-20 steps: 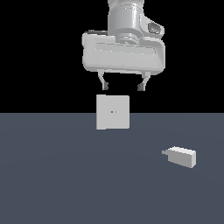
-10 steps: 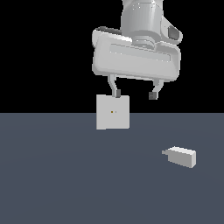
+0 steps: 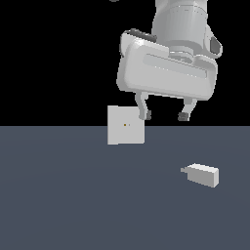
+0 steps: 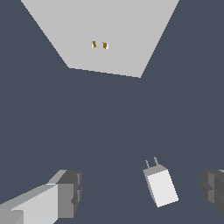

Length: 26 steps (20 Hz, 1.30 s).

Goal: Plug the charger into the wall socket.

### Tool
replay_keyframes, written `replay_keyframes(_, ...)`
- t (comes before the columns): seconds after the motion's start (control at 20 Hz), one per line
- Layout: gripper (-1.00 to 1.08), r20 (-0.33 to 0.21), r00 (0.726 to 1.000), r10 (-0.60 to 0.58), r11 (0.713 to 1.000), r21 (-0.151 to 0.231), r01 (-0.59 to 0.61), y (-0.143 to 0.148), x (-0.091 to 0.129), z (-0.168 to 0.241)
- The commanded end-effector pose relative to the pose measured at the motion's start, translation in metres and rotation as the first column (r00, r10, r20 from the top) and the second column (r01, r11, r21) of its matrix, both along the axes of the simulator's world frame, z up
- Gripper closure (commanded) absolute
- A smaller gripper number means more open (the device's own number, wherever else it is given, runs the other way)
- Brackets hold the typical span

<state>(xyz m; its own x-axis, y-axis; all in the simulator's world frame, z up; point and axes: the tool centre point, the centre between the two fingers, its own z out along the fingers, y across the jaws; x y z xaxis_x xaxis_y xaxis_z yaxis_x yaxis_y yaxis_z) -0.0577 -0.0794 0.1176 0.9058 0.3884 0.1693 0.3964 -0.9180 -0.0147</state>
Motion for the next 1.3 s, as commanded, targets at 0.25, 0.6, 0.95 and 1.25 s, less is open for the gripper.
replay_keyframes(0.25, -0.92, 0.031, 0.995, 0.090, 0.996, 0.010, -0.090, -0.018, -0.009, -0.016)
replay_keyframes(0.6, -0.92, 0.060, 0.983, 0.172, 0.985, 0.018, -0.174, -0.035, -0.015, -0.032)
replay_keyframes(0.95, -0.92, 0.084, 0.967, 0.240, 0.970, 0.023, -0.242, -0.049, -0.018, -0.045)
replay_keyframes(1.25, -0.92, 0.096, 0.956, 0.276, 0.960, 0.026, -0.280, -0.057, -0.019, -0.053)
